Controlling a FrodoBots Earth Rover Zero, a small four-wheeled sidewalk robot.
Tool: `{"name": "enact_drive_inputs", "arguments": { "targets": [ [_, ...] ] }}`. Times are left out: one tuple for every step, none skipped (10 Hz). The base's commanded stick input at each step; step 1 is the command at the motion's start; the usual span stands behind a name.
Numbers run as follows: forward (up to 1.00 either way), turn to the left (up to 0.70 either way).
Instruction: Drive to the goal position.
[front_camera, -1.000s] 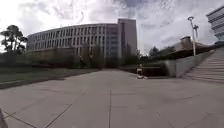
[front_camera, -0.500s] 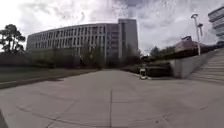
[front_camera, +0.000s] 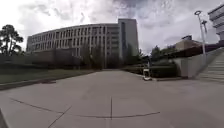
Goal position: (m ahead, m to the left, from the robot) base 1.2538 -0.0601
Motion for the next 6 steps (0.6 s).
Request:
{"name": "enact_drive_inputs", "arguments": {
  "targets": [
    [1.00, 0.00],
    [1.00, 0.00],
    [1.00, 0.00],
    [1.00, 0.00],
    [1.00, 0.00],
    [1.00, 0.00]
  ]
}}
